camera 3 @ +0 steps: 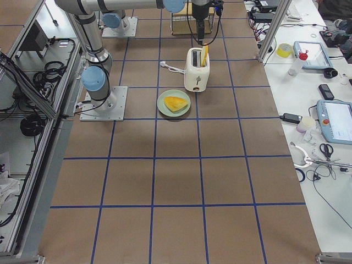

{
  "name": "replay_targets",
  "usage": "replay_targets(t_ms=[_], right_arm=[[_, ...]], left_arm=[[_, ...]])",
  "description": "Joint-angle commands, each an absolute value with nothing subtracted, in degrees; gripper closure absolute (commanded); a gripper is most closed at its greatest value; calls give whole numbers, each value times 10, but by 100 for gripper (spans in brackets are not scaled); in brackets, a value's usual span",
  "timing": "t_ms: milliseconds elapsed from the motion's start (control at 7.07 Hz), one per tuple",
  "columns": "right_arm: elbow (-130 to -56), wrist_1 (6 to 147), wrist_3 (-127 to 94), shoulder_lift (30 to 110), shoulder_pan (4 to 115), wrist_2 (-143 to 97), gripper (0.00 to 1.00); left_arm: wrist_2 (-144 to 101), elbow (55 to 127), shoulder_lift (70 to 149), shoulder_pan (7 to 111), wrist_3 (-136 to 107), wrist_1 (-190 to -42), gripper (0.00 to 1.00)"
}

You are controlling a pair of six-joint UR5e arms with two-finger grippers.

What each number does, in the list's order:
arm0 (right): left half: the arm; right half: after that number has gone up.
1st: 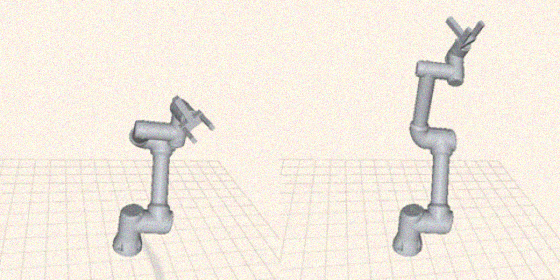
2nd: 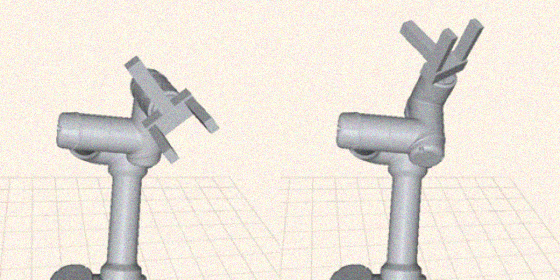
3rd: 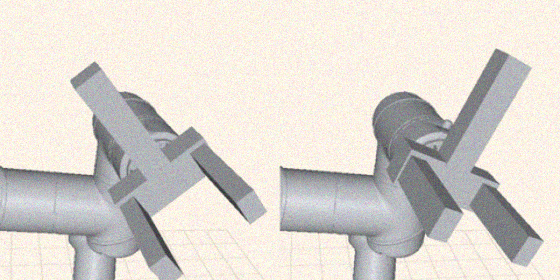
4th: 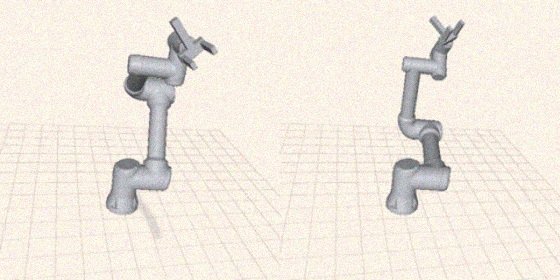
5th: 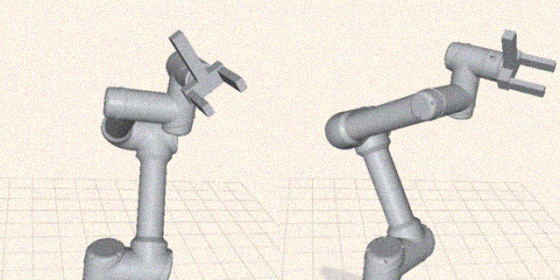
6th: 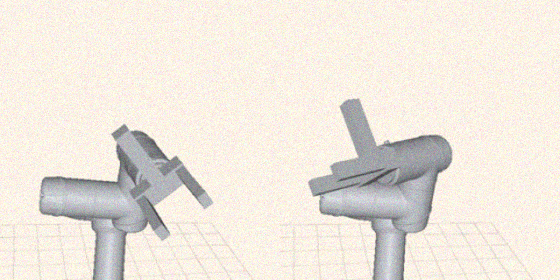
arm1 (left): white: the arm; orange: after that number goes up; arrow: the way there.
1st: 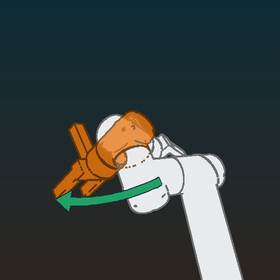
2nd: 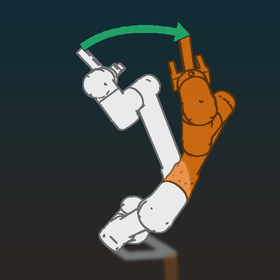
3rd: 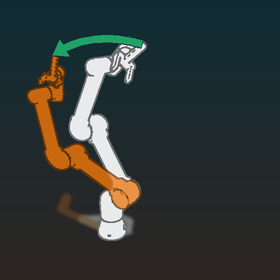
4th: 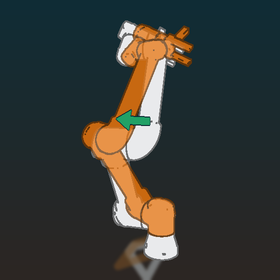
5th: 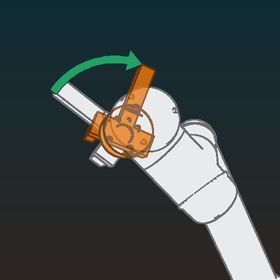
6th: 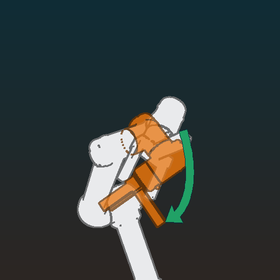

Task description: Press toaster with right arm

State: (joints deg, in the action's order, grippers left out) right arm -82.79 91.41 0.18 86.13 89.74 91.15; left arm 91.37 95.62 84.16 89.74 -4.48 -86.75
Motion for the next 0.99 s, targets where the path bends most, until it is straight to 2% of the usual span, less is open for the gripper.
replay_targets(t_ms=[0,848], right_arm=[[-828,915,2,860,897,912,0],[-828,918,2,859,897,911,0]], left_arm=[[913,956,841,897,-45,-867,0],[913,956,841,897,-45,-867,0]])
